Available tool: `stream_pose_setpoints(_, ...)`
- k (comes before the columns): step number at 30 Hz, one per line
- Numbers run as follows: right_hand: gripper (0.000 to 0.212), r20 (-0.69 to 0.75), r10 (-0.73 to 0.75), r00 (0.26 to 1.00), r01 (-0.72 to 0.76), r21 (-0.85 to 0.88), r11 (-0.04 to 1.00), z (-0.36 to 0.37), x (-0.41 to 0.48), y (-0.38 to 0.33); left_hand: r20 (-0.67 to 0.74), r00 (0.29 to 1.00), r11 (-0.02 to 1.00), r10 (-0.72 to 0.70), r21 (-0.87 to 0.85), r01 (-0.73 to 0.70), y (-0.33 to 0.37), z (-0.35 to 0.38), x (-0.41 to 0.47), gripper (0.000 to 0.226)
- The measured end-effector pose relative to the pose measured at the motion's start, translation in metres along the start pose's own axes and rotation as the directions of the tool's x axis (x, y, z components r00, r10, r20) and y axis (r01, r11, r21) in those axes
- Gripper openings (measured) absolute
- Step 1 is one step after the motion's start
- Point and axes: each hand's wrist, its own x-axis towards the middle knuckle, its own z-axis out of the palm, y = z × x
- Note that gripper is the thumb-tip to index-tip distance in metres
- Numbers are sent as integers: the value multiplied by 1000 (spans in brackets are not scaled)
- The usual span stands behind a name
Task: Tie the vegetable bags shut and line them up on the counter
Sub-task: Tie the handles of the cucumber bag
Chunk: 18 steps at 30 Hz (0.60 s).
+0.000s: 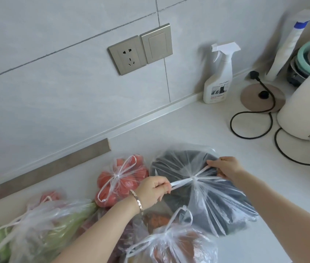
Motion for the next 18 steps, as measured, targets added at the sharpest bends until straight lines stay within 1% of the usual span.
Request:
stream_pose_setpoints(1,35,-59,-24,998,23,-26,999,5,-1,1,-8,999,997,-32,-67,32,-3,2,2,34)
stream_pose_setpoints(2,30,-130,-93,987,78,-118,990,11,-6,2,-22,998,987,-62,-149,58,-5,4,3,34)
stream_pose_setpoints(3,21,-183,-213,960,156,-282,947,19,-13,3,-48,994,964,-96,-253,81,-7,5,5,34)
stream_pose_setpoints(4,19,-196,-350,916,227,-465,856,26,-18,6,-78,986,925,-145,-364,107,-8,6,7,34)
stream_pose_setpoints(5,34,-162,-488,858,300,-611,732,33,-28,10,-95,976,878,-195,-460,130,-8,5,10,33)
stream_pose_setpoints(6,48,-59,-615,787,398,-712,578,39,-37,13,-99,968,833,-232,-534,145,-8,4,10,31)
stream_pose_setpoints(7,54,67,-697,714,474,-779,411,44,-44,15,-93,962,800,-257,-579,157,-8,2,9,30)
stream_pose_setpoints(8,59,187,-712,676,513,-814,273,48,-45,19,-81,959,790,-273,-587,176,-8,2,8,28)
stream_pose_setpoints(9,68,296,-646,704,515,-839,177,49,-47,19,-83,955,801,-285,-568,189,-8,1,6,27)
stream_pose_setpoints(10,76,375,-551,746,526,-838,142,48,-46,19,-98,951,821,-295,-535,199,-9,1,3,25)
stream_pose_setpoints(11,75,409,-427,806,521,-833,187,47,-46,18,-115,946,840,-304,-500,209,-9,1,-1,23)
stream_pose_setpoints(12,66,421,-335,843,507,-829,235,44,-45,18,-124,943,856,-310,-468,220,-10,0,-3,22)
stream_pose_setpoints(13,55,429,-285,857,500,-827,257,43,-47,16,-135,940,871,-315,-434,229,-12,-2,-7,22)
stream_pose_setpoints(14,48,442,-260,858,502,-828,248,43,-50,13,-155,937,891,-313,-390,233,-13,-4,-15,23)
stream_pose_setpoints(16,41,413,-232,881,462,-858,227,42,-54,3,-165,940,931,-300,-268,250,-14,-11,-18,24)
stream_pose_setpoints(17,39,398,-243,885,446,-875,190,46,-61,-3,-188,939,941,-288,-236,241,-16,-12,-27,24)
stream_pose_setpoints(18,37,381,-263,886,433,-884,179,51,-65,-9,-198,940,949,-277,-211,235,-16,-15,-32,24)
